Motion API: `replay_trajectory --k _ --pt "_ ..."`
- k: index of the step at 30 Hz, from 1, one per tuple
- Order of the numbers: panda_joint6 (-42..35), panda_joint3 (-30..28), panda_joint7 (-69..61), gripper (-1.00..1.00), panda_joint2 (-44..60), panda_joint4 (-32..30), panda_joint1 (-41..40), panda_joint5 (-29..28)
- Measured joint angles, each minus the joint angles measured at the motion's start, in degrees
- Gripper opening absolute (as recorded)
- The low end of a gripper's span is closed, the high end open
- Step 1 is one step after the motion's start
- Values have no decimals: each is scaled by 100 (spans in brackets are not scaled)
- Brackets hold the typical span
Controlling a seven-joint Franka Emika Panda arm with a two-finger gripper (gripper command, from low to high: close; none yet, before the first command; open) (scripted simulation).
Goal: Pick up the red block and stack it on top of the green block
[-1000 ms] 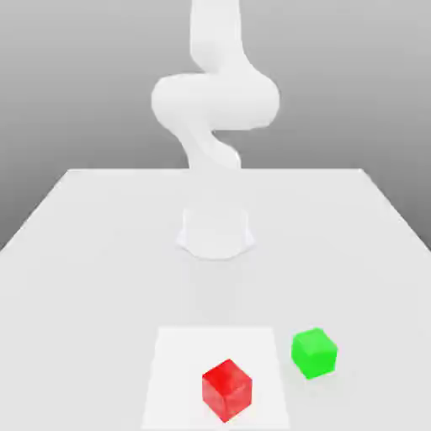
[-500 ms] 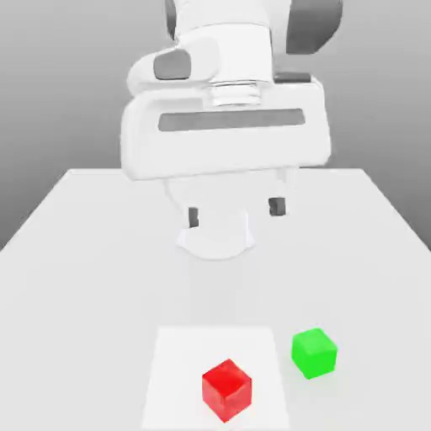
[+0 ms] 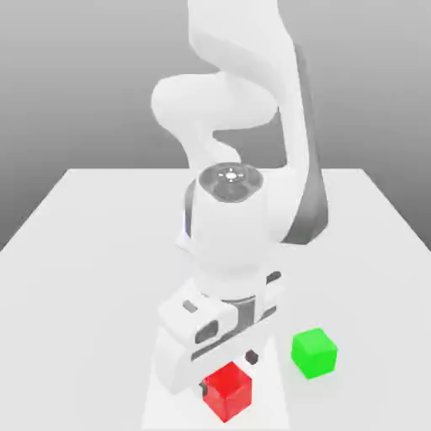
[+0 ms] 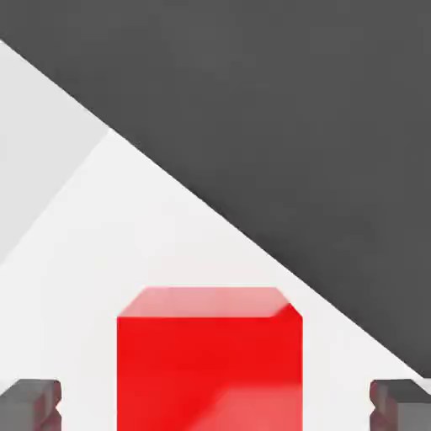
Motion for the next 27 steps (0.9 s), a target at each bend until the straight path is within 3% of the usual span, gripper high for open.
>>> replay_trajectory --k 6,11,17,23,24,27 --pt "22 17 -3 -100 37 5 -16 2" --pt "-719 -118 179 -100 -856 -142 83 -260" --pt "-1119 608 -694 -100 -2070 -955 1265 -467" --pt "-227 512 -862 -100 -1318 -1090 1485 -551" --pt "-82 508 -858 100 -1168 -1085 1481 -559" --pt "-82 508 -858 100 -1168 -1085 1481 -559"
